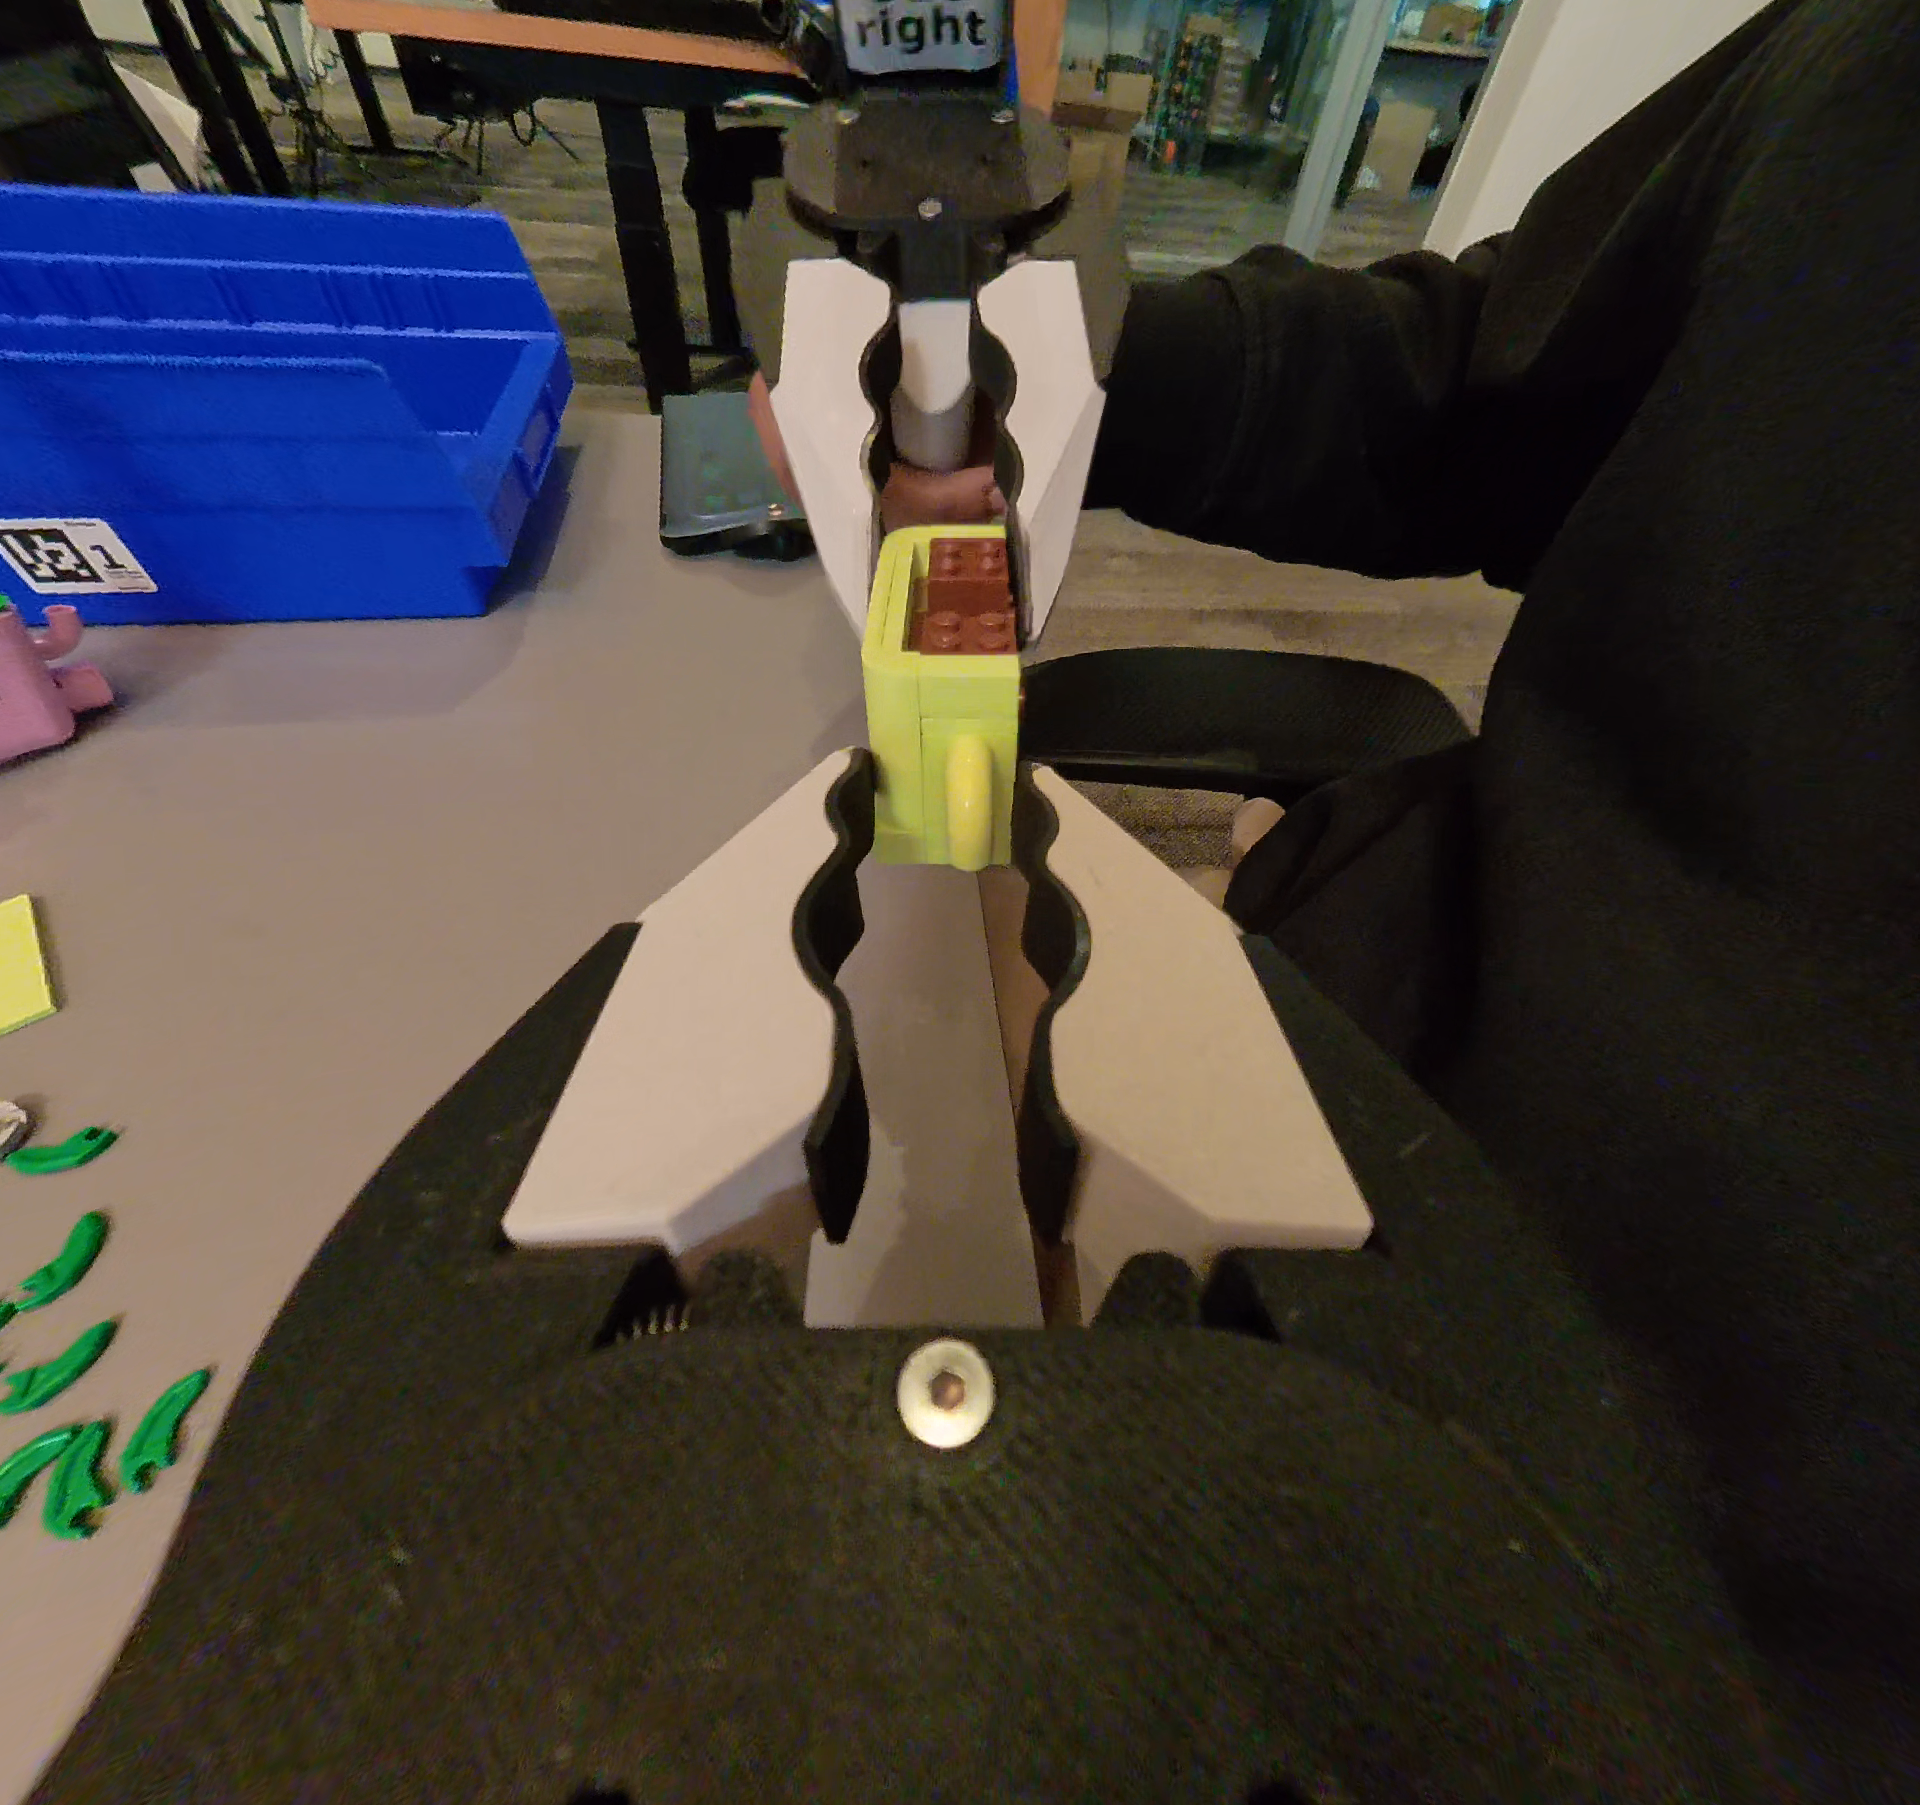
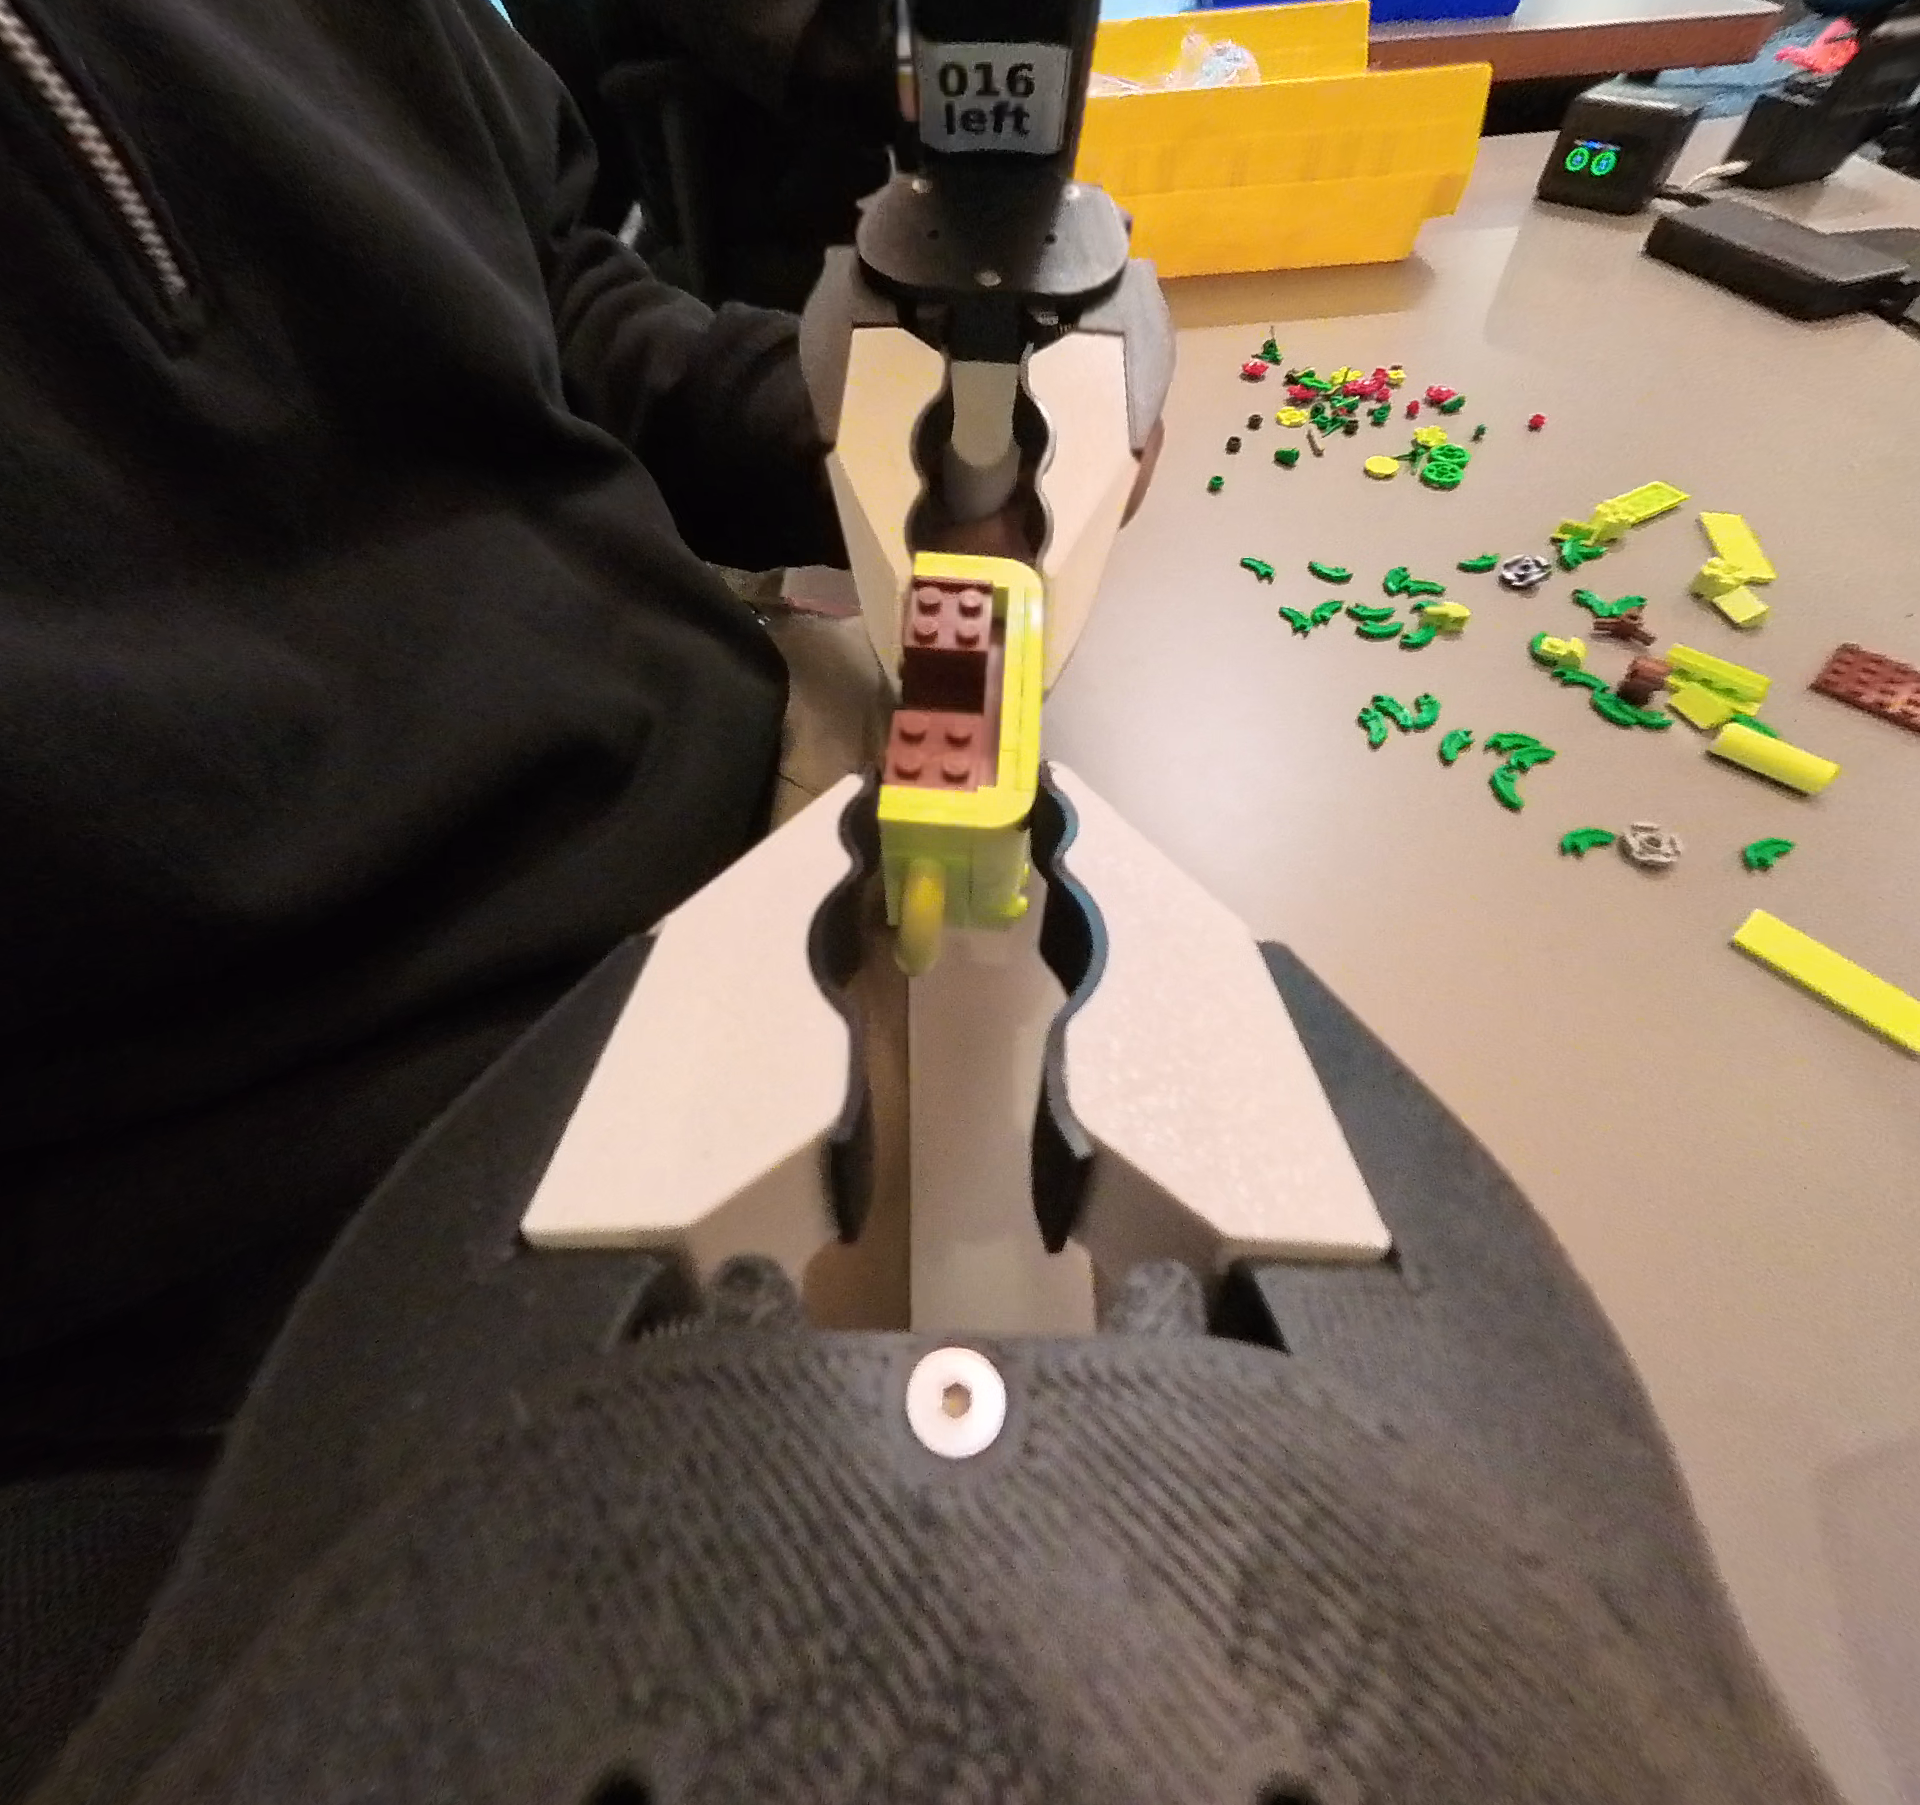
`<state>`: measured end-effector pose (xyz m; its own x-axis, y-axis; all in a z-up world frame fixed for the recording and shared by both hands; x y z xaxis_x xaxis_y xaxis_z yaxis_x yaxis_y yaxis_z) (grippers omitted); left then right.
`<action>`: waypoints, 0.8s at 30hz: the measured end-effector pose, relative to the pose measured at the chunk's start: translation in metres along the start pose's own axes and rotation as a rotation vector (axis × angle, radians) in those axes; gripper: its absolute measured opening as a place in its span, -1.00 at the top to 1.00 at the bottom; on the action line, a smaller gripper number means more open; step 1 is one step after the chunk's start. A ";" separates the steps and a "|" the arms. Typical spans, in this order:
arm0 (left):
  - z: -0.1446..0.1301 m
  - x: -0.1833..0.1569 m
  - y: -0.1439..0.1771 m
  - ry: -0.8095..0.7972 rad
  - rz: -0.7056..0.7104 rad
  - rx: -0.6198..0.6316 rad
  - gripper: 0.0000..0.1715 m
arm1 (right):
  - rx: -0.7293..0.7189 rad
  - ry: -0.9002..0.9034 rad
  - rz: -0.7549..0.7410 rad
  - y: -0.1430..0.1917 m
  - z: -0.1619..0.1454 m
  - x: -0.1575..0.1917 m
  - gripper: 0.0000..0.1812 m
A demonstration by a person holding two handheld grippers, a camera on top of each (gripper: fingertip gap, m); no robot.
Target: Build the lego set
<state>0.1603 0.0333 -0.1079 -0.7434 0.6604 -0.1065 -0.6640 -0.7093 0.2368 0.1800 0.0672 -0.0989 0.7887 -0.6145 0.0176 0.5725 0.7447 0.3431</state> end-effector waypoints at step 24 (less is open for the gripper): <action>-0.028 0.058 0.026 0.125 0.244 0.035 0.42 | 0.453 0.779 -0.390 -0.058 -0.057 -0.068 0.70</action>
<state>0.0976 0.0461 -0.1350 -0.8867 0.4338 -0.1599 -0.4623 -0.8335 0.3026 0.1060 0.0812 -0.1737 0.5828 -0.3314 -0.7420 0.8125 0.2551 0.5242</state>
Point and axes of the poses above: each gripper's, where its closed fingertips meet, y back along the fingers, z out of its top, x = y × z across the jaws, the point moved 1 cm from there along y, back along the fingers, and after that the axes turned 6 degrees about -z, right-handed, at the moved point
